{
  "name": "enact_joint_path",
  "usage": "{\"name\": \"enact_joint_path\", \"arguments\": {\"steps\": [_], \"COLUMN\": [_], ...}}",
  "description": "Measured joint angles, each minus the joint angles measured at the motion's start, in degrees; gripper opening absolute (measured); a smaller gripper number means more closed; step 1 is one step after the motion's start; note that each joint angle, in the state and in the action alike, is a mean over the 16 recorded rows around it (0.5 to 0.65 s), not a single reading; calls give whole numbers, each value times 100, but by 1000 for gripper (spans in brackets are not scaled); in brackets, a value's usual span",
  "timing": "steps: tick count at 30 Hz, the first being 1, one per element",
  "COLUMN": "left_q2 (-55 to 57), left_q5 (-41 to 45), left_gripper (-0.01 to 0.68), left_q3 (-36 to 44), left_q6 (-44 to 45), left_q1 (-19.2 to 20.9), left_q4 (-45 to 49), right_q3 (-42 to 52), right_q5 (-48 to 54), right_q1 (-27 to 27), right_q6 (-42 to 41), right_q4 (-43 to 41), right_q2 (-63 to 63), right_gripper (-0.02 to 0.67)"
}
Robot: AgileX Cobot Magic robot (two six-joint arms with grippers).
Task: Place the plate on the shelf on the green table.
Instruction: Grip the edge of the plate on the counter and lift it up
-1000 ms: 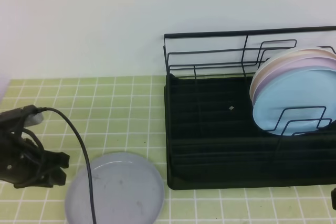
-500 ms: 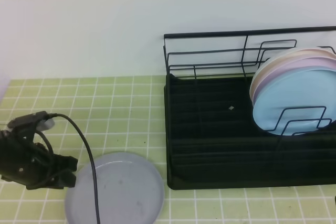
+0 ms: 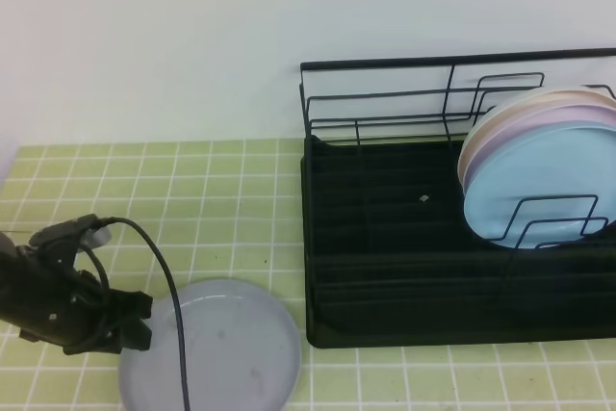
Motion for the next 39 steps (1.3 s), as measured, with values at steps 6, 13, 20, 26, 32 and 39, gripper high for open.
{"name": "enact_joint_path", "arguments": {"steps": [6, 13, 20, 26, 32, 39], "left_q2": [121, 154, -89, -608, -1372, -2296], "left_q5": [-54, -19, 150, 375, 643, 1029], "left_gripper": [95, 22, 3, 2, 2, 1], "left_q3": [-19, -116, -318, -590, -888, -1122], "left_q6": [68, 83, 18, -150, -363, -532], "left_q1": [0, 0, 0, 0, 0, -129], "left_q4": [-58, -76, -49, 48, 175, 228], "right_q3": [0, 0, 0, 0, 0, 0], "right_q5": [19, 33, 35, 39, -3, -225], "right_q1": [-1, 0, 2, 1, 1, 4], "right_q6": [1, 1, 2, 4, 17, 35], "right_q4": [-75, -145, -163, -156, 112, 877], "right_q2": [1, 0, -3, -1, -1, 33], "right_gripper": [-2, -2, -2, -2, -2, -2]}}
